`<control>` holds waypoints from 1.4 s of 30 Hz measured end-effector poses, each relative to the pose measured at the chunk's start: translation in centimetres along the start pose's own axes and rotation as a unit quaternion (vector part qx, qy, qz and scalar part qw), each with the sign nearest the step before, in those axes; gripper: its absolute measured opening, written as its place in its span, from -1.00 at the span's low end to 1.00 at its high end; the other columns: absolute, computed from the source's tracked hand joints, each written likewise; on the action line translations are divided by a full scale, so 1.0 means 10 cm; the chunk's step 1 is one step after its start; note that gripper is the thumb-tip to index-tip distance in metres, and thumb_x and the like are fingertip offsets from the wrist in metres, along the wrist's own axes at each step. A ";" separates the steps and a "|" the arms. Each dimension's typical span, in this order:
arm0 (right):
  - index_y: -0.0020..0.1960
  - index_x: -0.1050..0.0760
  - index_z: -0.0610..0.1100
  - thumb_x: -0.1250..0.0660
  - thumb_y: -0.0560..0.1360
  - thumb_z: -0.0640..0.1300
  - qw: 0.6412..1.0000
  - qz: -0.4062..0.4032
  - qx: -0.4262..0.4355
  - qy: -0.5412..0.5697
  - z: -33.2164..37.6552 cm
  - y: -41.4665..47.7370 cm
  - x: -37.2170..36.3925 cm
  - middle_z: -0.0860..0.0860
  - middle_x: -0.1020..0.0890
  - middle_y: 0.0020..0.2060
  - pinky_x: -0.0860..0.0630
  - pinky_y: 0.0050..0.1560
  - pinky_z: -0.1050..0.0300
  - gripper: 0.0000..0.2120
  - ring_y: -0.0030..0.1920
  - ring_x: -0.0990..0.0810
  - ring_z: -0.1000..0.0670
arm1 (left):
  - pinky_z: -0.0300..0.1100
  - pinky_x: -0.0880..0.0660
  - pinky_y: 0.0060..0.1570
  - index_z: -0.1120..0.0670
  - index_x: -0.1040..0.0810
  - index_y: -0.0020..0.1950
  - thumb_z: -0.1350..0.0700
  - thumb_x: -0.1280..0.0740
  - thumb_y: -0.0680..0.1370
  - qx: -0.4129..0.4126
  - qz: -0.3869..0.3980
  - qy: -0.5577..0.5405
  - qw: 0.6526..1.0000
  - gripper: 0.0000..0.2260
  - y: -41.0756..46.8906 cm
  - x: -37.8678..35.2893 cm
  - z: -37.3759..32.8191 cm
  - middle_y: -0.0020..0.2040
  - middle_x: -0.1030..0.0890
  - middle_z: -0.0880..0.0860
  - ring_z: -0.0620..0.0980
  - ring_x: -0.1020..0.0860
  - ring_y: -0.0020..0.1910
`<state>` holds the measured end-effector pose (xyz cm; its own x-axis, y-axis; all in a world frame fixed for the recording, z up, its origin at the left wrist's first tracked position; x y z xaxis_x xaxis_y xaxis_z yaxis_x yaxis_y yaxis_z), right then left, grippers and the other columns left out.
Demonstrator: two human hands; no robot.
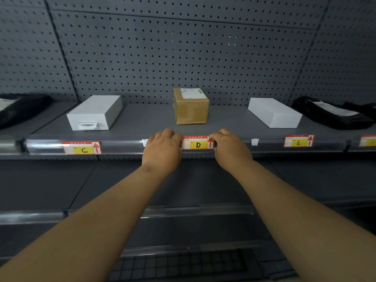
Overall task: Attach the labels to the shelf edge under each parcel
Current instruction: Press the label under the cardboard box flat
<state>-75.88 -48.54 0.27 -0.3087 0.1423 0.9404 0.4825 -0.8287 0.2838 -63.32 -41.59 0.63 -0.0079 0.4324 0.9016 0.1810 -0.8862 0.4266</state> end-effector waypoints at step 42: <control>0.08 -0.44 -0.13 -0.20 0.54 -0.14 0.990 0.017 -0.095 0.105 -0.21 0.07 -0.03 -0.04 -0.41 -0.08 -0.33 -0.26 0.12 -0.85 -0.15 -0.44 -0.05 | -0.08 -0.20 0.30 0.01 -0.41 0.34 0.09 -0.17 0.57 -0.027 0.005 0.050 0.998 -0.67 -0.01 -0.05 -0.04 0.34 -0.36 0.09 0.11 -0.35 0.29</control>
<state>-77.19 -50.33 -0.21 -0.4678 0.0129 0.8837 0.3392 -0.9207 0.1929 -63.68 -41.78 0.14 -0.1047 0.4072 0.9073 0.1290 -0.8991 0.4184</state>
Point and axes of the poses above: each hand's wrist, its own y-axis towards the middle knuckle, its own x-axis out of the back of the hand, z = x × y, the point moved 10 cm from there along y, towards the middle knuckle
